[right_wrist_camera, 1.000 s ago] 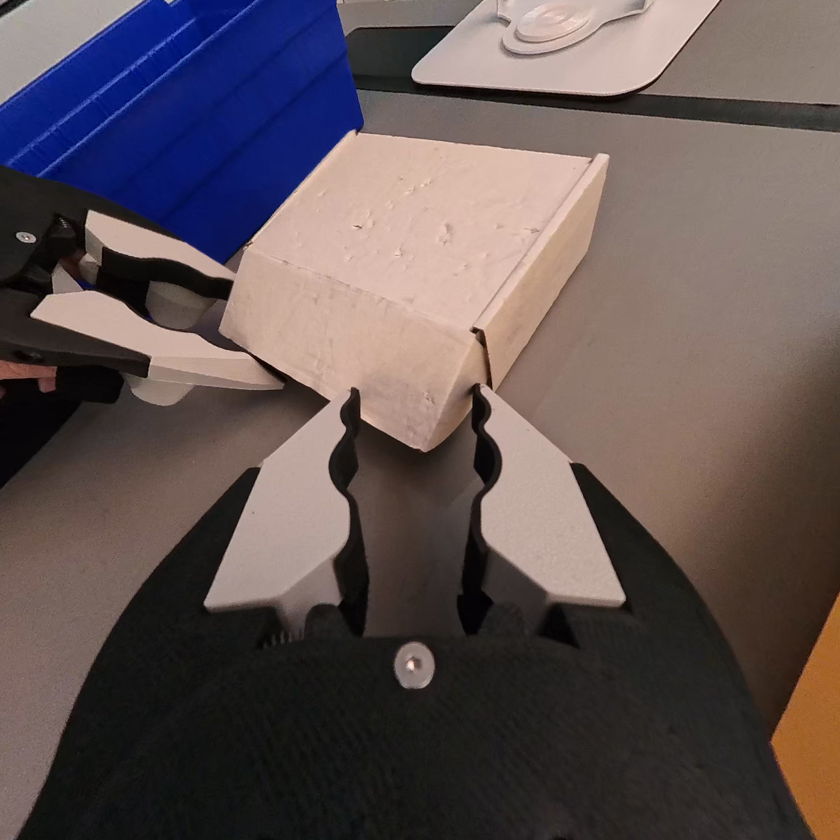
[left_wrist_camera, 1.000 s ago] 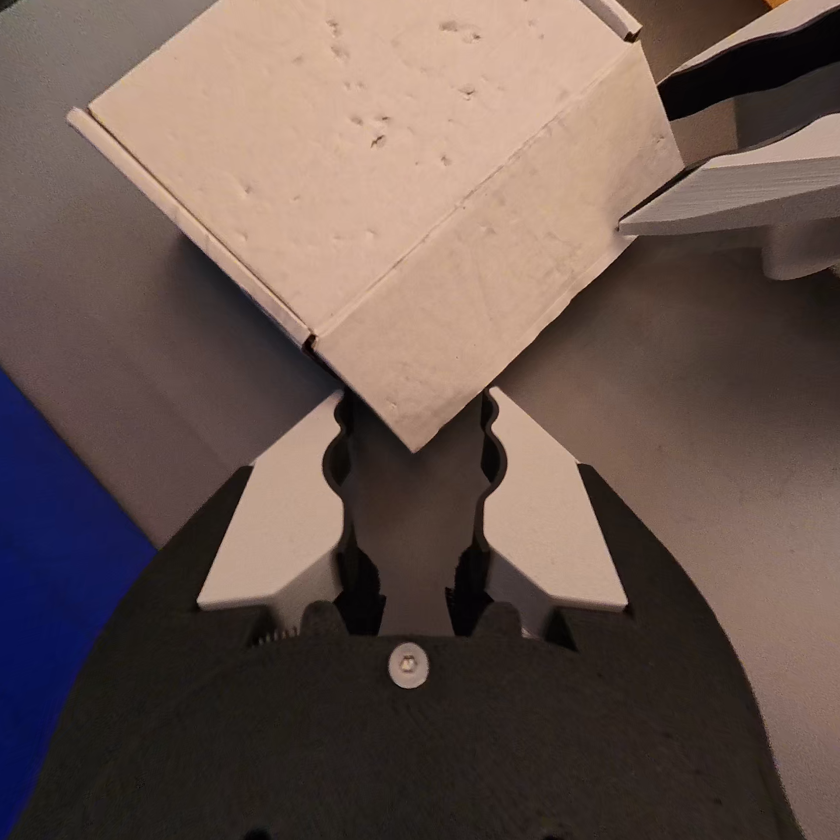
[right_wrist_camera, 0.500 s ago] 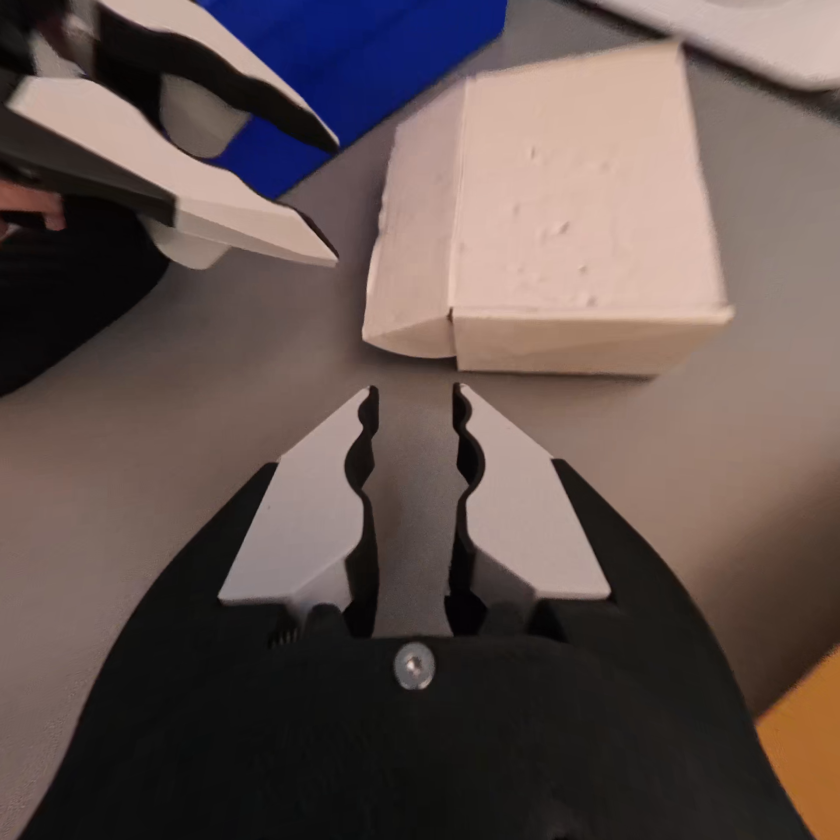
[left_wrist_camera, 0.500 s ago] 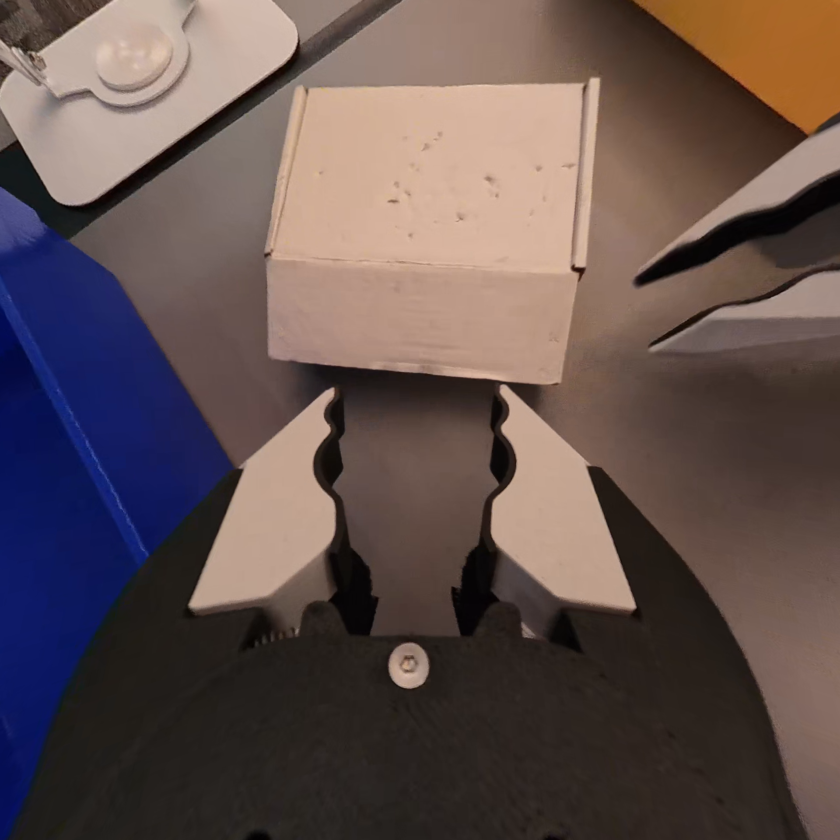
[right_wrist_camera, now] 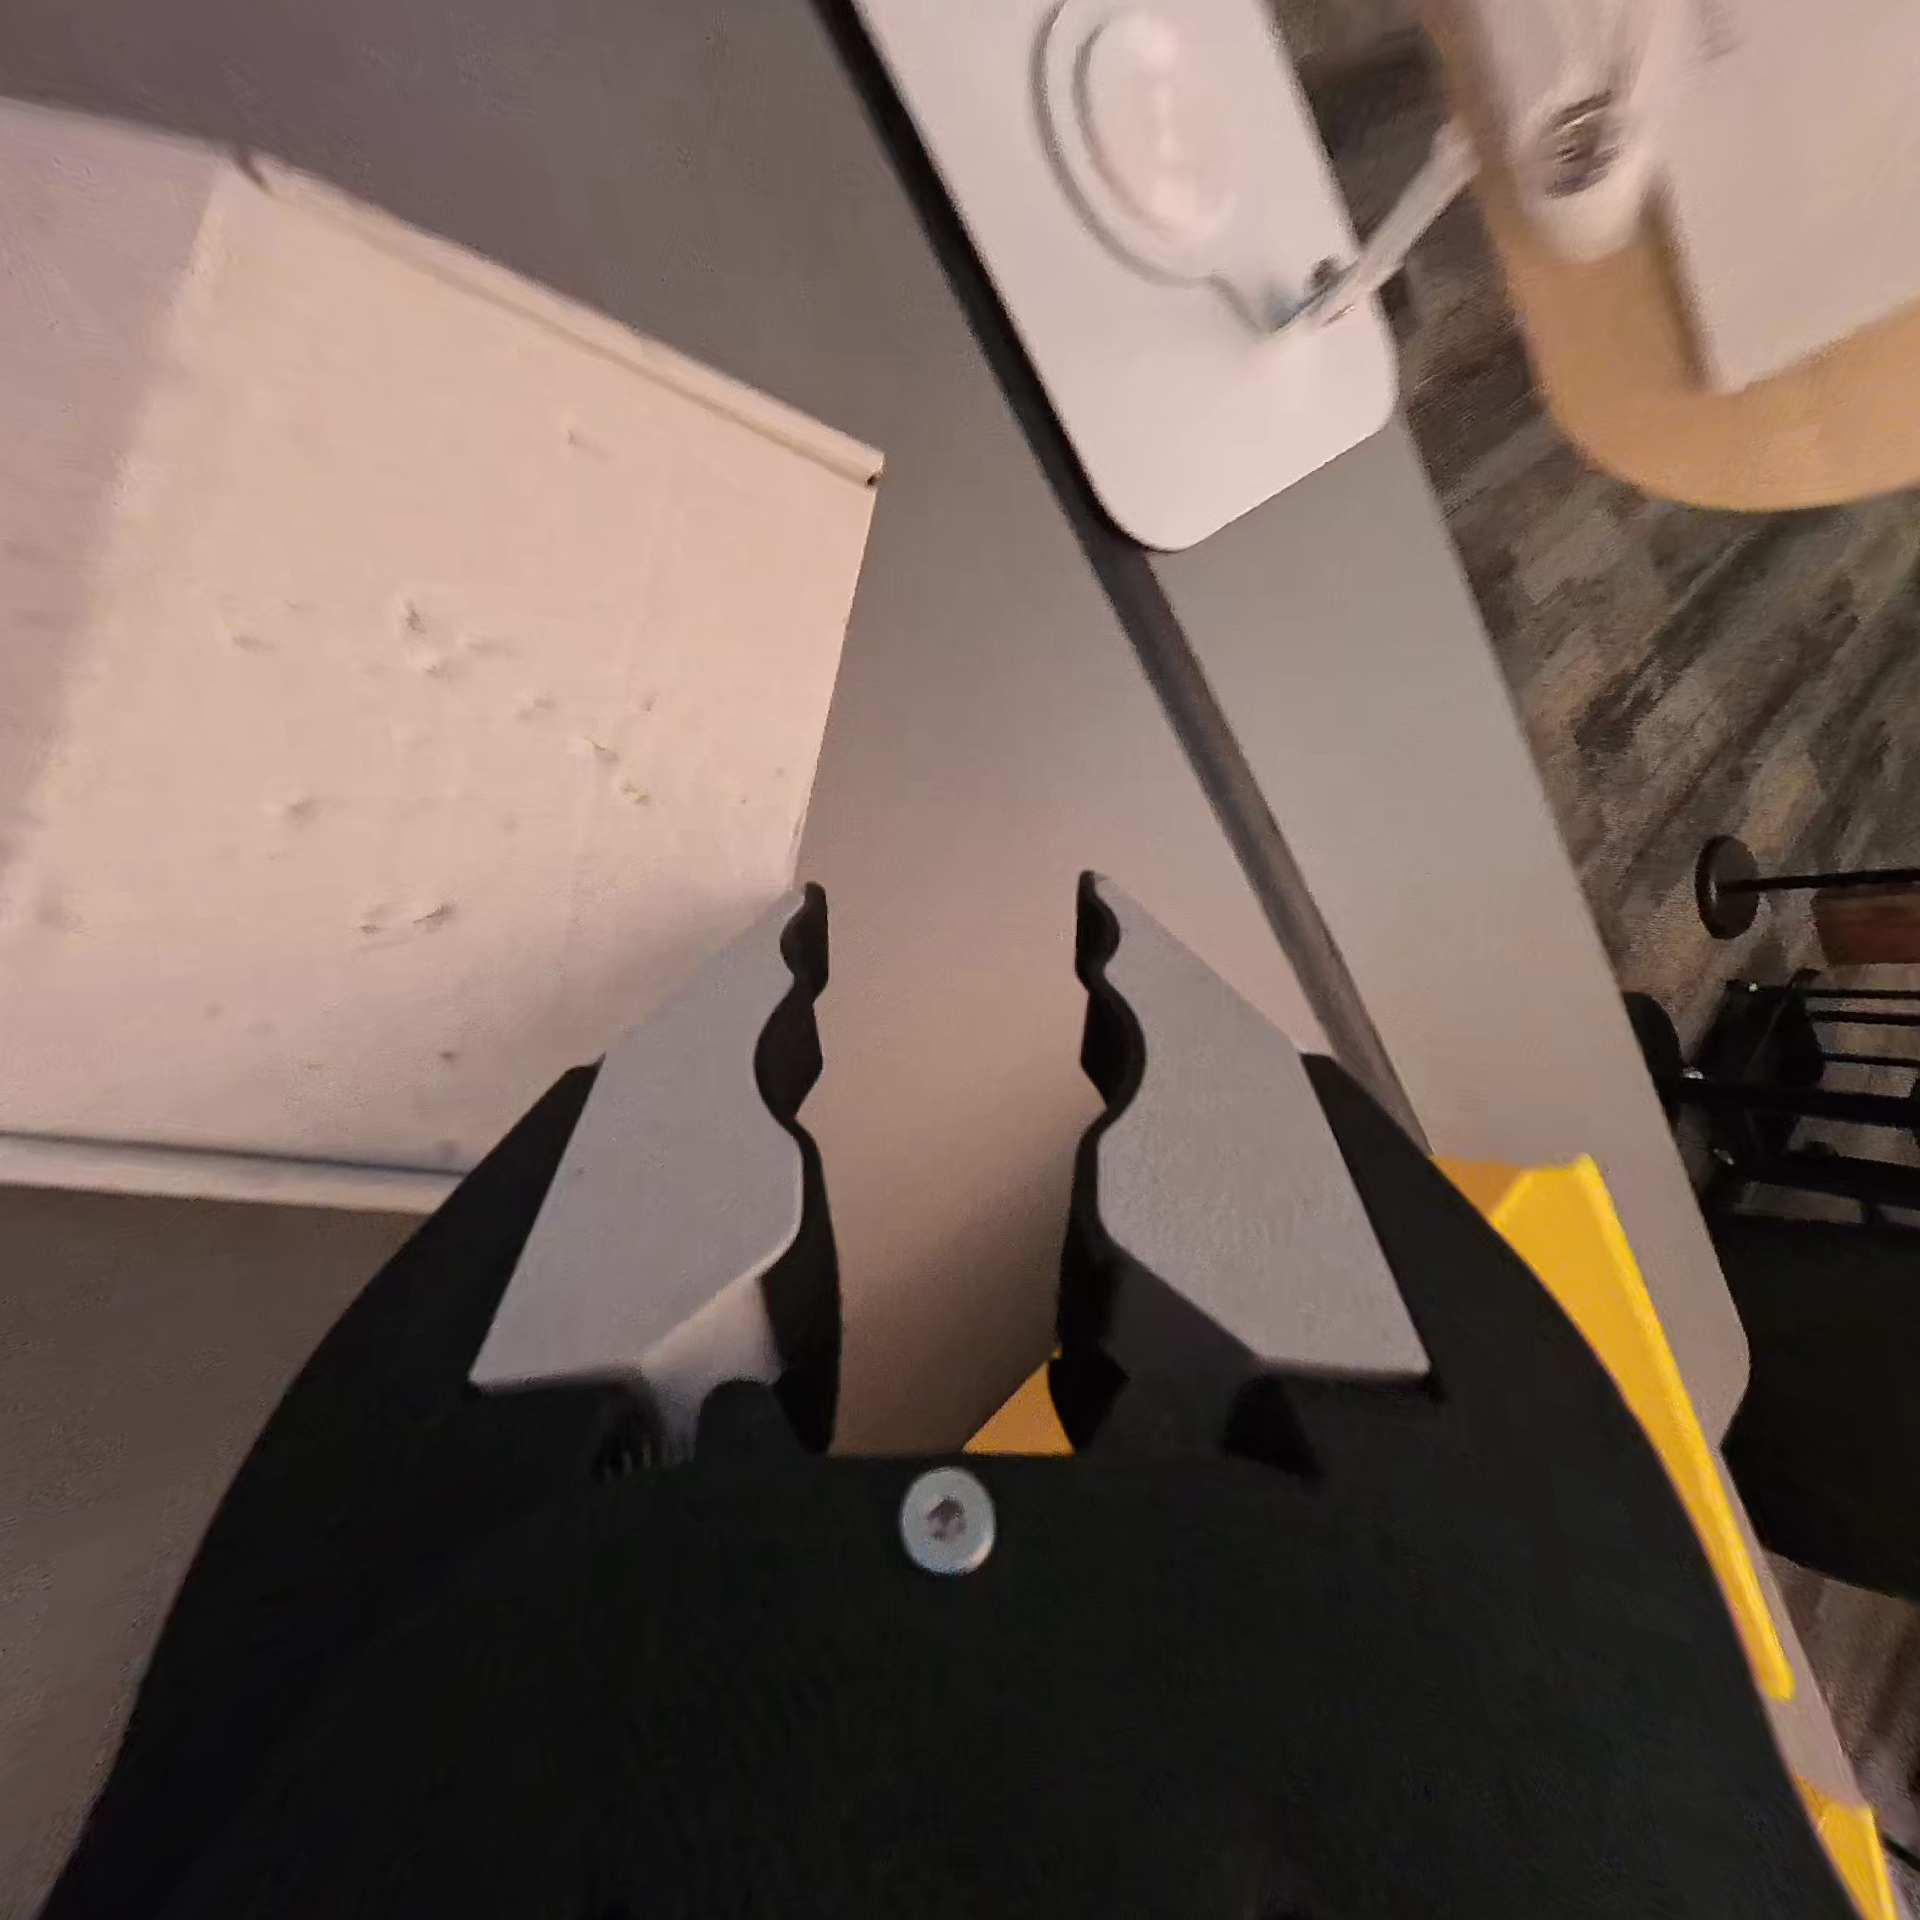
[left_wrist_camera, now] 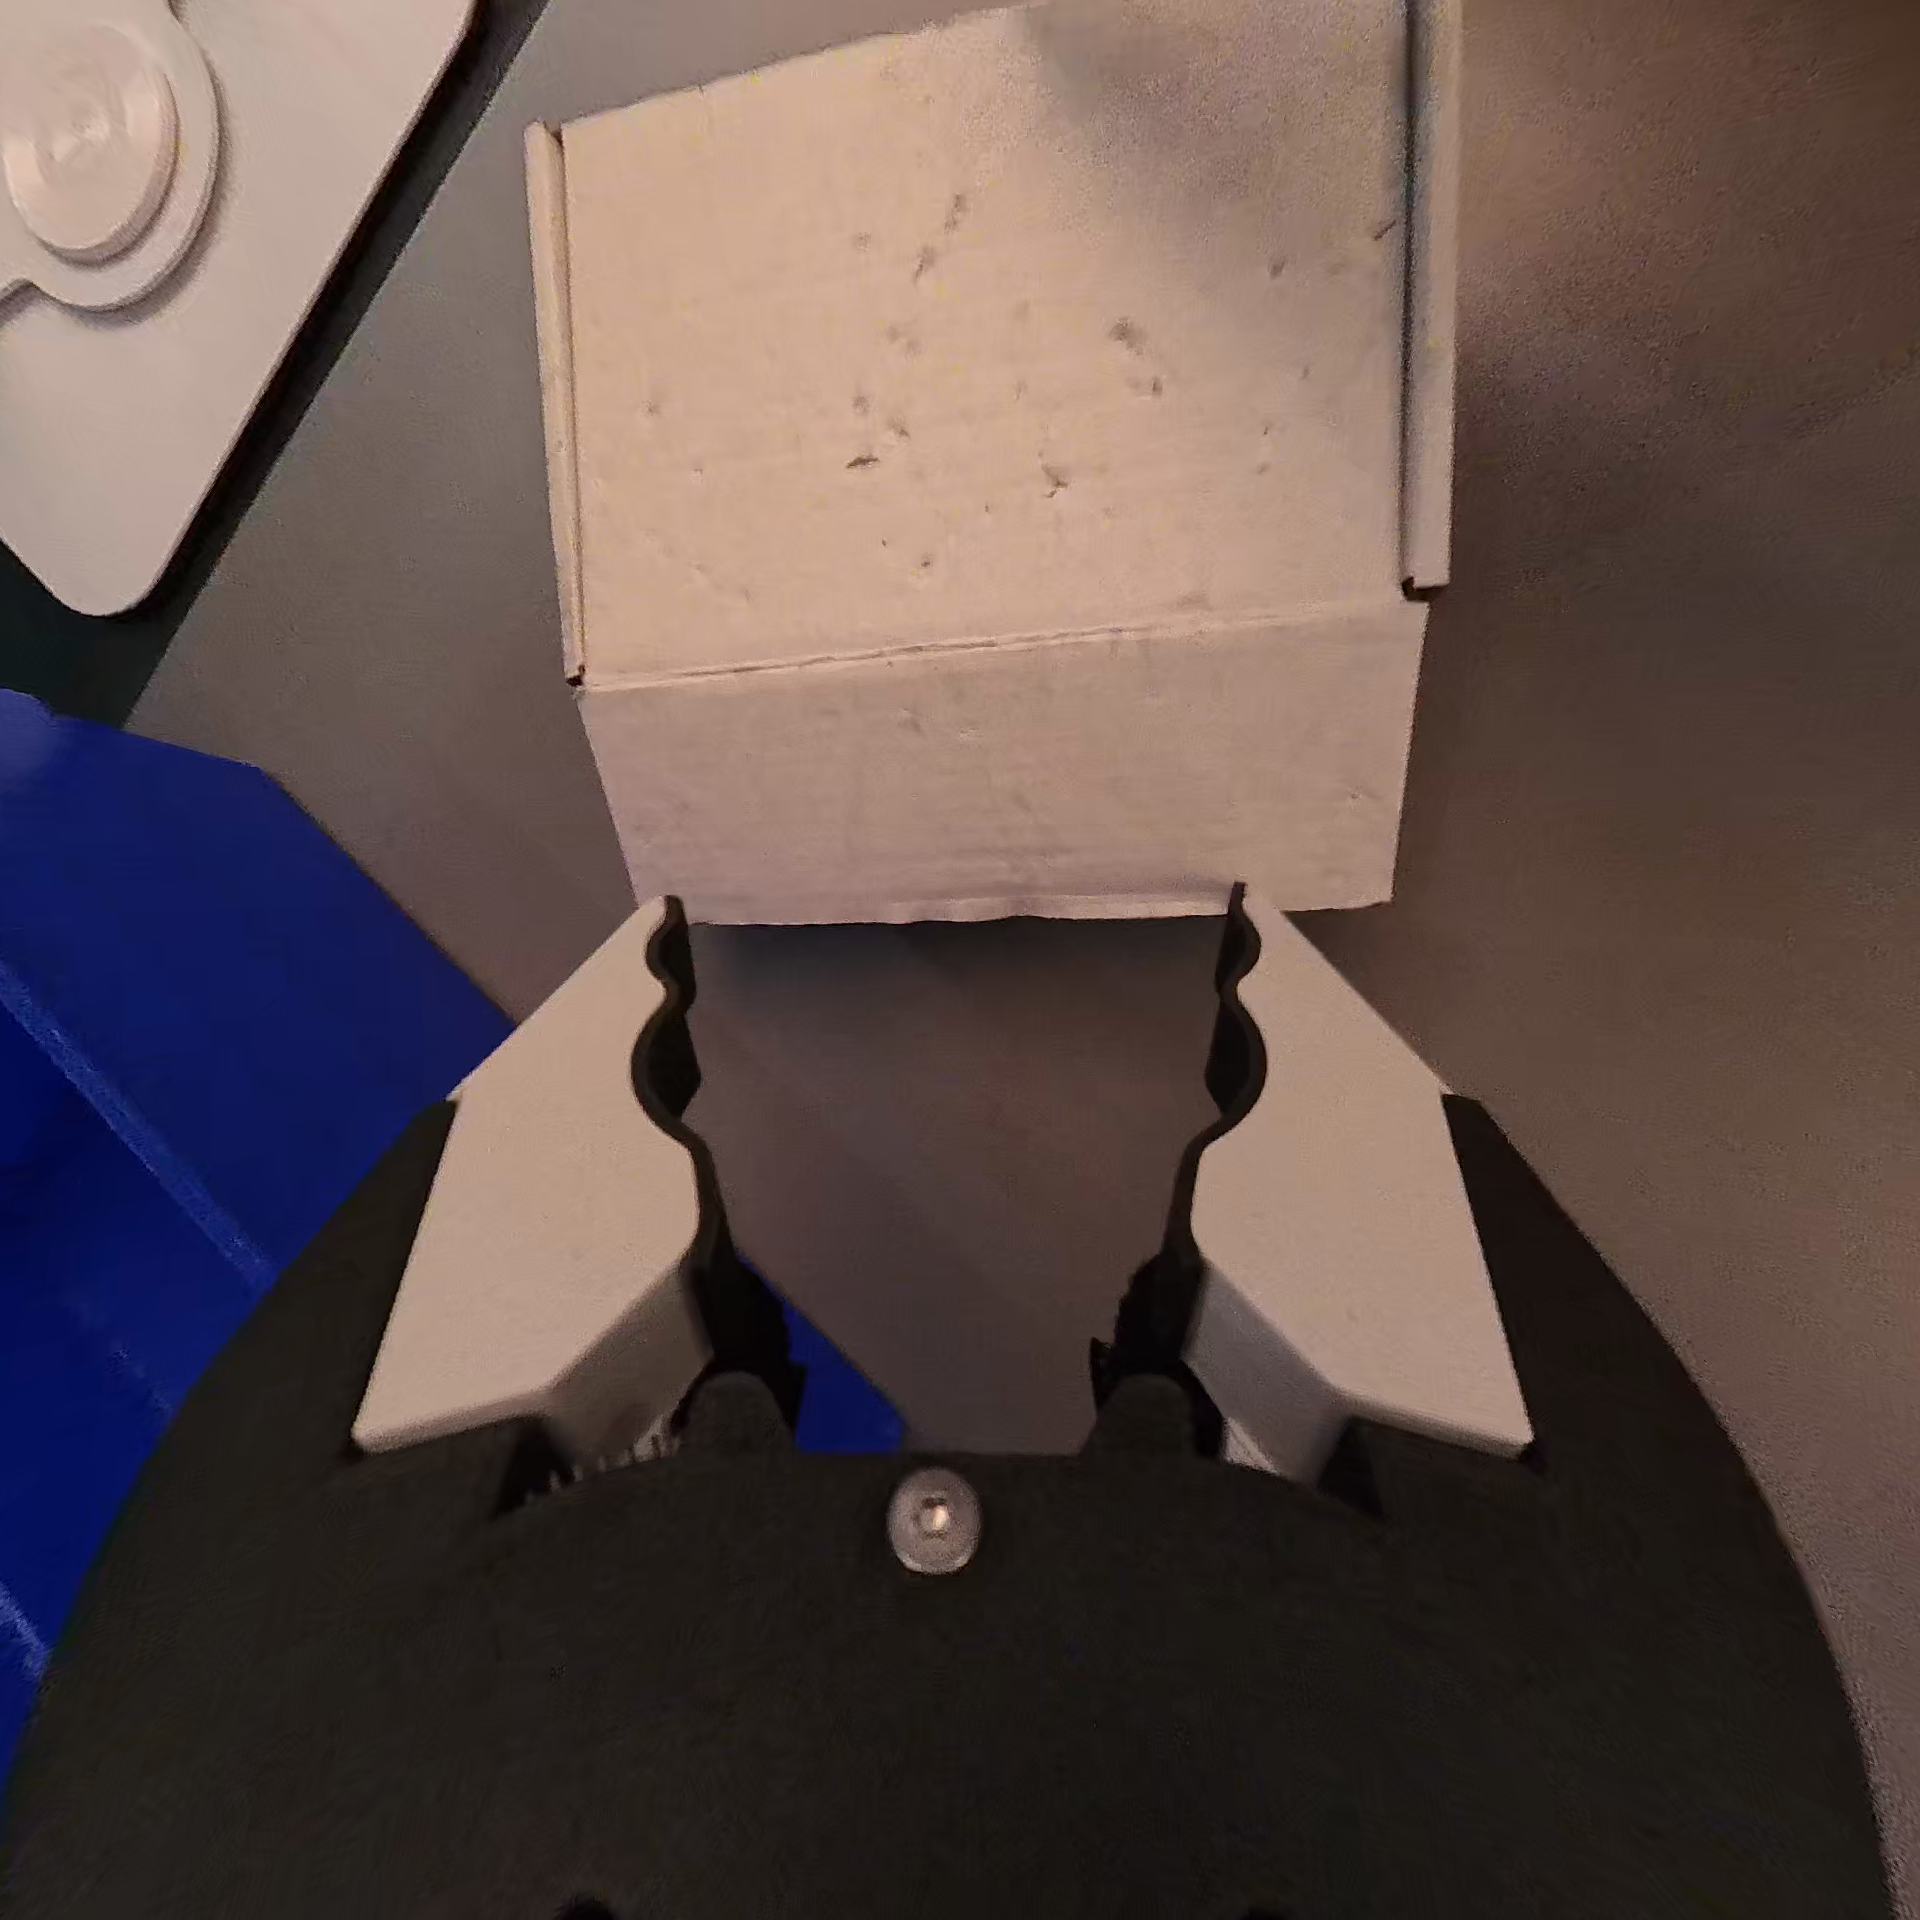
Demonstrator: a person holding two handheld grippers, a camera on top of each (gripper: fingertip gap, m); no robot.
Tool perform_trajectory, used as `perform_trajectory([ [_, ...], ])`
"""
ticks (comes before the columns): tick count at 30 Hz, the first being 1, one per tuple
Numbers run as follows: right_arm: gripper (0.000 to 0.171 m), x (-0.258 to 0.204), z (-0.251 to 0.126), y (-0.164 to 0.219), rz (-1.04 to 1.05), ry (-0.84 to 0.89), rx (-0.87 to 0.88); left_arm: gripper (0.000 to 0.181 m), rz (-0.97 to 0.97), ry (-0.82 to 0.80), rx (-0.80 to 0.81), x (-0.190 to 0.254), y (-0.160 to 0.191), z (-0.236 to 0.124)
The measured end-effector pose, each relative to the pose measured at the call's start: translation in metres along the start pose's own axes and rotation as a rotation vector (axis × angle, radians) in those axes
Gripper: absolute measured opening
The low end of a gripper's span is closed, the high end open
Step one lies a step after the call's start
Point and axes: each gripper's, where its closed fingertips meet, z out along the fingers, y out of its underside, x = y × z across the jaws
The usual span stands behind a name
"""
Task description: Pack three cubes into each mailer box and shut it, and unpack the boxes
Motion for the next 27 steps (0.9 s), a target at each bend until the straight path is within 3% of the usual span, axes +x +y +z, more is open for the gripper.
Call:
perform_trajectory([
  [1, 0.044, -0.005, 0.009, 0.003, -0.011, -0.032, -0.029, 0.1, 0.009, -0.013, -0.002, 0.0, 0.001, 0.001],
  [3, 0.024, -0.01, 0.02, 0.009, -0.009, -0.055, -0.061, 0.099, 0.004, 0.017, 0.016, 0.008, -0.001, 0.001],
  [8, 0.001, -0.026, 0.015, 0.016, 0.108, -0.103, -0.048, 0.102, 0.008, 0.088, -0.006, 0.023, 0.005, 0.007],
  [17, 0.0, -0.06, -0.025, 0.034, 0.09, -0.146, -0.03, 0.101, 0.082, 0.148, 0.007, 0.046, 0.02, -0.002],
  [27, 0.0, -0.133, -0.087, 0.063, 0.034, -0.278, -0.036, 0.1, 0.242, 0.222, 0.033, 0.091, 0.058, -0.039],
])
